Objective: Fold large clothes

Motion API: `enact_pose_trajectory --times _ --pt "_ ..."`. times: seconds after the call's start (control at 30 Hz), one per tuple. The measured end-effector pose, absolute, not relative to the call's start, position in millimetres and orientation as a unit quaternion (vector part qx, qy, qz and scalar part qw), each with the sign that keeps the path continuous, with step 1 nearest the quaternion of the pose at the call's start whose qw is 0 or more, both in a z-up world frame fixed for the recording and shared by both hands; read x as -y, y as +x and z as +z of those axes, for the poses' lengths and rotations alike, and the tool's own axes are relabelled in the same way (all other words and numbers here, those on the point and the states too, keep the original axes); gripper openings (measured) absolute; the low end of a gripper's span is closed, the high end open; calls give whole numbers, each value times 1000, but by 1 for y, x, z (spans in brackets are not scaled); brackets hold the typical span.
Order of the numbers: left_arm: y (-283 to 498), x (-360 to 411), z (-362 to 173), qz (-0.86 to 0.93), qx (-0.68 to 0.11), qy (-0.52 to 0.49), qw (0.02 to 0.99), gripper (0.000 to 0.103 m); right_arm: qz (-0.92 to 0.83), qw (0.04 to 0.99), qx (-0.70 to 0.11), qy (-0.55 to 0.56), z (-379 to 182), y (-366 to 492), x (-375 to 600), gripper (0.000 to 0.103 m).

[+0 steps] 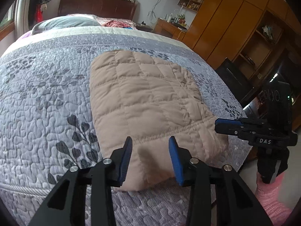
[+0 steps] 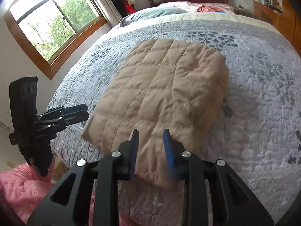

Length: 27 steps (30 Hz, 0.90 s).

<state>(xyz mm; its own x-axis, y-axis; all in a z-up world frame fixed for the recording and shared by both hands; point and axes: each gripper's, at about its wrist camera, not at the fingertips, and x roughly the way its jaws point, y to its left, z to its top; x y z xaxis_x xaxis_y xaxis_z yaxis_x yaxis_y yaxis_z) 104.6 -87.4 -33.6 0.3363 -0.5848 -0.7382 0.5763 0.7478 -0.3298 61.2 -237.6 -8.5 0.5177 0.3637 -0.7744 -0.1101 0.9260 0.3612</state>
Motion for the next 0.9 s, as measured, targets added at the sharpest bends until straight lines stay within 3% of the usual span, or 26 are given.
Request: enact_pose_trajectory --times 0.1,0.33,0.47,0.9 --pt "99 84 -40 -383 -471 -30 794 18 141 859 -473 138 -15 54 235 27" --pt "111 88 -71 -370 -501 -24 782 14 136 851 -483 157 -34 51 238 25" --pt "121 89 -92 -363 -519 -19 774 3 134 840 -498 167 -54 56 238 25" --pt "114 96 -107 -362 -487 27 794 2 140 825 -508 202 -83 63 243 22"
